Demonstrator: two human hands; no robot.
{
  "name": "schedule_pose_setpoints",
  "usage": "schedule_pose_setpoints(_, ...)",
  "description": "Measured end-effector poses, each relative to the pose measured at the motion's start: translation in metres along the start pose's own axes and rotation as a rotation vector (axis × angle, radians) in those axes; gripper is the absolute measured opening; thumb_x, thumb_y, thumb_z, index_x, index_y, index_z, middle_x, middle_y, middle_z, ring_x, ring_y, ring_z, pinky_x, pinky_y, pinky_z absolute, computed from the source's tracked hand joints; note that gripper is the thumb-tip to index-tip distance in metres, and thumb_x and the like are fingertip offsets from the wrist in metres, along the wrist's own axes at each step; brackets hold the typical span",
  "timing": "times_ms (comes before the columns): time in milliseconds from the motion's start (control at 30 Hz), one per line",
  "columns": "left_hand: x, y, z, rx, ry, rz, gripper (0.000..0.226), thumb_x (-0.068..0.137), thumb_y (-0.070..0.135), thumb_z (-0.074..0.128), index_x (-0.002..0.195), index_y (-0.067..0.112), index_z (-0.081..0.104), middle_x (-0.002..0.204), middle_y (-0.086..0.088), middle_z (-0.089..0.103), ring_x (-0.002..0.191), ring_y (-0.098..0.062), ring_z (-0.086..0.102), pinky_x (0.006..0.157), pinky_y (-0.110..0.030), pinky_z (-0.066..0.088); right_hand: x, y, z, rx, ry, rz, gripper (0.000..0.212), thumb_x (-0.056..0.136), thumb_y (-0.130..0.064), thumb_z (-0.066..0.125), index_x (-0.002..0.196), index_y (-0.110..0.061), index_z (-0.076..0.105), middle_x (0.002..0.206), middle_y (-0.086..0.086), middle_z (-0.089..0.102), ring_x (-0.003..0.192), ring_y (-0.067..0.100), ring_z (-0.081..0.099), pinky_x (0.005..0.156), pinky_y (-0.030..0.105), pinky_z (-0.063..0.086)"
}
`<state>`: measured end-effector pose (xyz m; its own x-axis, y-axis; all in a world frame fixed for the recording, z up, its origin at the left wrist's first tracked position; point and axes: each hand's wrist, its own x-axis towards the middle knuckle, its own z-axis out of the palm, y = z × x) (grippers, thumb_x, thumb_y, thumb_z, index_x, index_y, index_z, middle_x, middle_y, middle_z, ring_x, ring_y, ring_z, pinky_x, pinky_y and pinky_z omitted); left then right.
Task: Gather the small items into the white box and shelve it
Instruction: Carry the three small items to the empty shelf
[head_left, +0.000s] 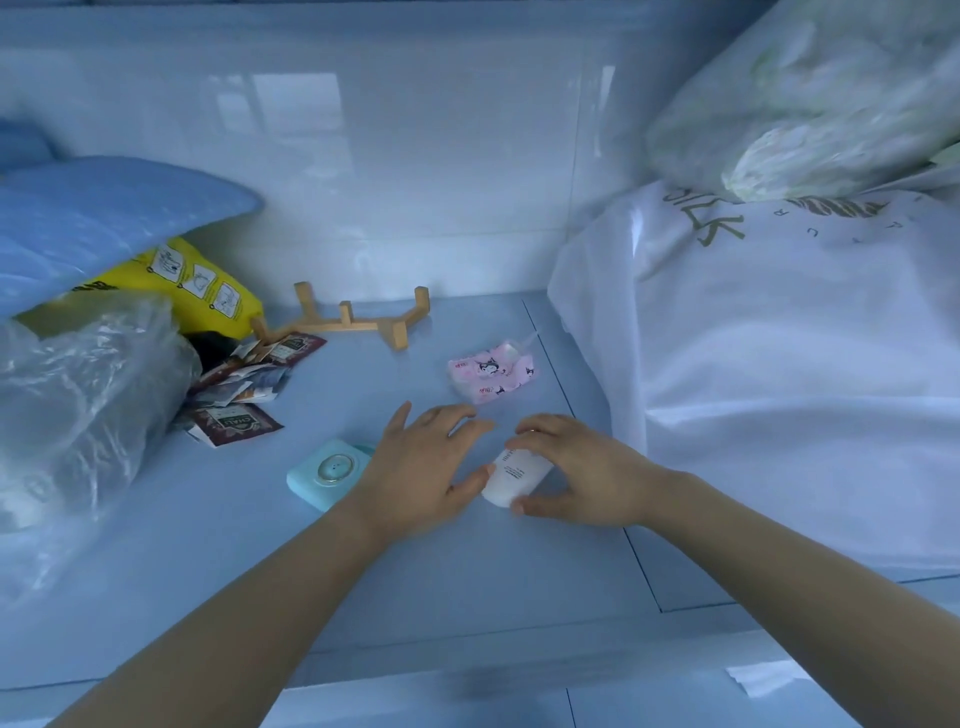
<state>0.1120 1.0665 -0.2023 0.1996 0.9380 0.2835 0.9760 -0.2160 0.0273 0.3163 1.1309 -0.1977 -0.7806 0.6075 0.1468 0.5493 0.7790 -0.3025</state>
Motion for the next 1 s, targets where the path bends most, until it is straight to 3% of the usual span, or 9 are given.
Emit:
schedule_pose_setpoints(233,-0.007,-0.02,-0.009,0.03,-0.086,-0.026,0.045,0.09,0.048,0.04,0.132,0.03,0.042,0.138,0.007,0.041,0.127,-0.013,0.038,0.112,-0.045,0.015,0.02,-0.008,0.011,0.019,0.033,0.005,0.058,0.078,-0.052,0.064,0.127,-0.026,0.048,0.133,-0.004,0.041,0.126,0.011,0.032,0.098,0.033,0.039)
schedule_pose_setpoints(400,-0.031,-0.05,-0.017,0.001,-0.131,-0.04,0.041,0.088,0.049,0.044,0.125,0.031,0.048,0.131,0.009,0.047,0.119,-0.012,0.046,0.103,-0.039,0.028,0.042,-0.021,0.02,0.054,0.032,-0.06,0.055,0.078,-0.052,0.064,0.124,-0.024,0.05,0.13,-0.005,0.043,0.123,0.01,0.034,0.097,0.032,0.04)
schedule_pose_setpoints(600,-0.054,-0.08,-0.025,-0.039,-0.27,0.002,0.053,0.08,0.062,0.047,0.129,0.046,0.036,0.137,0.01,0.037,0.129,-0.007,0.031,0.106,-0.046,0.025,0.06,-0.031,0.025,0.046,0.017,-0.13,0.055,0.079,-0.05,0.064,0.125,-0.023,0.049,0.13,-0.006,0.042,0.122,0.01,0.035,0.095,0.031,0.04)
schedule_pose_setpoints(767,-0.054,-0.079,-0.018,-0.051,-0.216,-0.008,0.056,0.076,0.061,0.051,0.129,0.046,0.039,0.135,0.009,0.042,0.124,-0.01,0.037,0.09,-0.035,0.044,0.063,-0.028,0.027,0.051,-0.032,-0.137,0.063,0.077,-0.05,0.066,0.131,-0.025,0.044,0.136,-0.008,0.039,0.128,0.009,0.028,0.101,0.031,0.037)
schedule_pose_setpoints(900,-0.045,-0.076,-0.012,-0.023,-0.148,-0.03,0.054,0.077,0.059,0.051,0.128,0.043,0.042,0.127,0.01,0.047,0.117,-0.011,0.042,0.085,-0.034,0.046,0.061,-0.021,0.024,0.01,0.019,-0.05,0.049,0.077,-0.049,0.065,0.118,-0.028,0.051,0.118,-0.01,0.049,0.115,0.011,0.041,0.085,0.03,0.045)
schedule_pose_setpoints(1000,-0.031,-0.07,-0.006,-0.05,-0.093,-0.086,0.054,0.08,0.056,0.053,0.13,0.038,0.043,0.125,0.009,0.049,0.119,-0.012,0.041,0.088,-0.037,0.046,0.058,-0.015,0.02,-0.064,0.045,0.068,0.047,0.077,-0.052,0.062,0.116,-0.029,0.05,0.116,-0.008,0.049,0.111,0.013,0.043,0.081,0.031,0.046)
